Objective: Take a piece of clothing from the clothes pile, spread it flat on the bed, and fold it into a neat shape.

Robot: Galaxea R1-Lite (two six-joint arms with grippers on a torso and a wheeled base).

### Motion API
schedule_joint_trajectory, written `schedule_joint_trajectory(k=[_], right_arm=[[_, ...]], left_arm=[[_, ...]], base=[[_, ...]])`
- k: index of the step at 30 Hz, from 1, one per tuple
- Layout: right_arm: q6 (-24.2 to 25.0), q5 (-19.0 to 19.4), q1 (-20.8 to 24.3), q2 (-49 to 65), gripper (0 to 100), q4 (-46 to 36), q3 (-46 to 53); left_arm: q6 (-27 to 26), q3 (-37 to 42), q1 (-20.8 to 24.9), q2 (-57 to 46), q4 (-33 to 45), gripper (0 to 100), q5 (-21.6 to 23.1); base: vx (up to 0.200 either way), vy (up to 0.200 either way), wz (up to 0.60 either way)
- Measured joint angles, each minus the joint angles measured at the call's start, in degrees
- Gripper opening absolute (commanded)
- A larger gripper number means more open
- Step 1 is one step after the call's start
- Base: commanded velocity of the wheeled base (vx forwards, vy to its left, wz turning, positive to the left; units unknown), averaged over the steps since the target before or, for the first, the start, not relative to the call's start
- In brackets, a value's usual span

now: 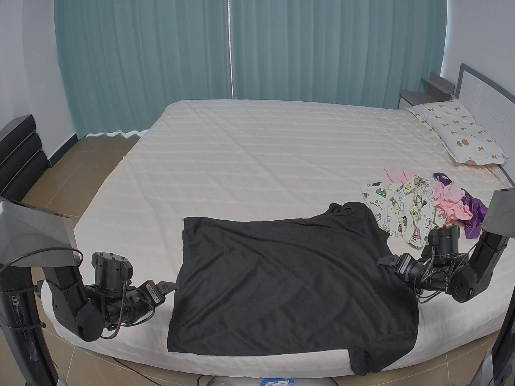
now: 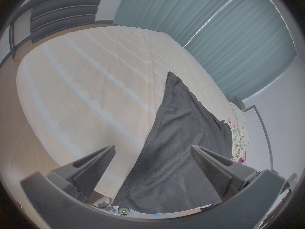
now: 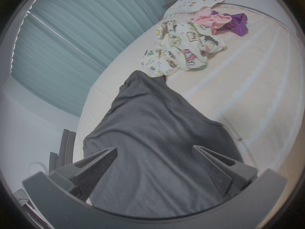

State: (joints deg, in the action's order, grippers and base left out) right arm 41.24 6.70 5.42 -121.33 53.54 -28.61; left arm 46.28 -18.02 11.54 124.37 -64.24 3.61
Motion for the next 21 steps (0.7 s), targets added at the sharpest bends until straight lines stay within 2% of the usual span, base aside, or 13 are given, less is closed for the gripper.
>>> schedule_joint_trajectory(k=[7,15,21], right_arm=[[0.5,-1.3,0.5,-0.1,100,-7.8,-10.3],[1.8,-2.9,0.6,-3.9,100,-23.1,-31.2],[-0.6,-3.9,0.4,-9.8,100,-34.1,-48.0]], left_arm=[[1.9,-0.1,0.1,-0.1,-0.2,100,0.8],[3.7,0.1,0.2,-0.2,-0.1,100,1.7],[4.5,0.1,0.2,-0.3,-0.2,100,2.3]], base=[[0.0,0.0,0.0],[0.0,0.0,0.0],[0.0,0.0,0.0]])
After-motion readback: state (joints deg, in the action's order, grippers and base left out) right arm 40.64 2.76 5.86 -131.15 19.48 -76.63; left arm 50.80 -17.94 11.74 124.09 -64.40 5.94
